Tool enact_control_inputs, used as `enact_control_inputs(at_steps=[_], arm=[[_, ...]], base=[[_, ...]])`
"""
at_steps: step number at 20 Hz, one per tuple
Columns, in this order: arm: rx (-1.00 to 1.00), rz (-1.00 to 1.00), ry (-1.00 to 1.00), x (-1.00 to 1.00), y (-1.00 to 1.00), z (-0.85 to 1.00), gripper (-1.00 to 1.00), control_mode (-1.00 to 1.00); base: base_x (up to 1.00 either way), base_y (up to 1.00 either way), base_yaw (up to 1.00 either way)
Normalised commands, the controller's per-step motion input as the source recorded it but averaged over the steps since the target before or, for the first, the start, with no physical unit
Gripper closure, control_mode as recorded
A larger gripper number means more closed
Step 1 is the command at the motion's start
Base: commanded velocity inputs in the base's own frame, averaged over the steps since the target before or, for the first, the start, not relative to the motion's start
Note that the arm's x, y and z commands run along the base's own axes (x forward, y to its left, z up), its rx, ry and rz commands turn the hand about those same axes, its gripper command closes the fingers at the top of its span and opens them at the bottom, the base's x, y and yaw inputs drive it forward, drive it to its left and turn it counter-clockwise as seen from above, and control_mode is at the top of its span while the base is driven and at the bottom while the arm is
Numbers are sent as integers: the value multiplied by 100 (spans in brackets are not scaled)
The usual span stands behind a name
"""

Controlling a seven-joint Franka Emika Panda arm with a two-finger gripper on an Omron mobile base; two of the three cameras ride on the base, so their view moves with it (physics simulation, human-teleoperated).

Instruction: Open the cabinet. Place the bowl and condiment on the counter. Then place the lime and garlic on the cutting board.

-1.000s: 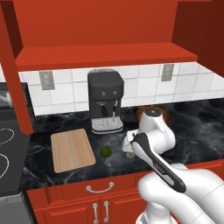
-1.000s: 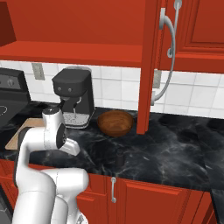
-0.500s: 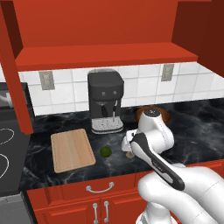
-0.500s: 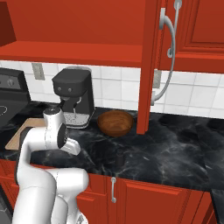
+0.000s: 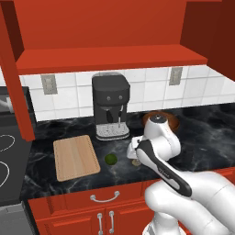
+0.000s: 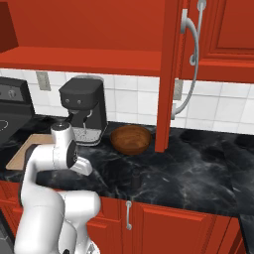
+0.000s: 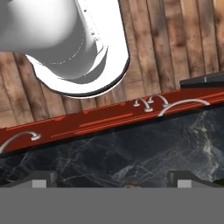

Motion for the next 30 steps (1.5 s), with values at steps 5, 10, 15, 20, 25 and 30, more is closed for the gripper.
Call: enact_control_inputs(at_steps=[5, 10, 15, 20, 25, 30], arm=[[0, 0, 0, 6, 0, -2, -100, -100], [0, 0, 0, 7, 0, -3, -100, -100], [0, 0, 0, 8, 0, -10, -100, -100], [0, 0, 0, 10, 0, -11, -100, -100], [0, 0, 0, 10, 0, -14, -100, -100], [0, 0, 0, 10, 0, -16, -100, -100]], base=[[0, 0, 0], [0, 0, 0], [0, 0, 0], [0, 0, 0], [0, 0, 0], [0, 0, 0]])
